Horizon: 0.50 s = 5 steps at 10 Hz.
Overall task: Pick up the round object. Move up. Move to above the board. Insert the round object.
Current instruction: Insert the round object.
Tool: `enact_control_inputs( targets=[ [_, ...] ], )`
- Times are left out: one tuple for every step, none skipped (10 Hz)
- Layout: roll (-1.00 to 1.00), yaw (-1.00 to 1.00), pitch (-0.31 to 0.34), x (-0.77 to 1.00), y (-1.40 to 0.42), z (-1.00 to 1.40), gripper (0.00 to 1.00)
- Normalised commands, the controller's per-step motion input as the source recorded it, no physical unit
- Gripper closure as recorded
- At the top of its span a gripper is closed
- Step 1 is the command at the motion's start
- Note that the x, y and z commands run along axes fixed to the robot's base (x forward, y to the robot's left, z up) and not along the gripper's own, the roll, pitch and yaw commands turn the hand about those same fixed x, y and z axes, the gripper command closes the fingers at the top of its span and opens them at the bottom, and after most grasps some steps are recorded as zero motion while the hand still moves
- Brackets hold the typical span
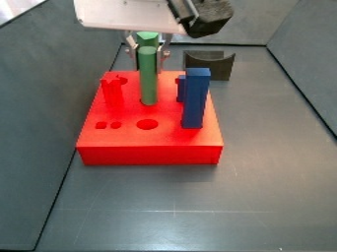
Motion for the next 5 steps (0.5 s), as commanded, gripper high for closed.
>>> enact_control_inputs(
  targets=[
    [0.02, 0.0, -0.194, -0.2, 0.0, -0.91, 1.0],
    [0.04, 0.0, -0.224, -0.3, 0.04, -0.86, 1.0],
    [0.0, 0.0, -0.314, -0.12, 0.0, -0.66, 1.0],
    [0.0, 0.0, -0.431, 0.0, -0.05, -0.38, 1.0],
    [0.0, 0.0, 0.0, 0.0, 0.0, 0.0, 1.0]
  ],
)
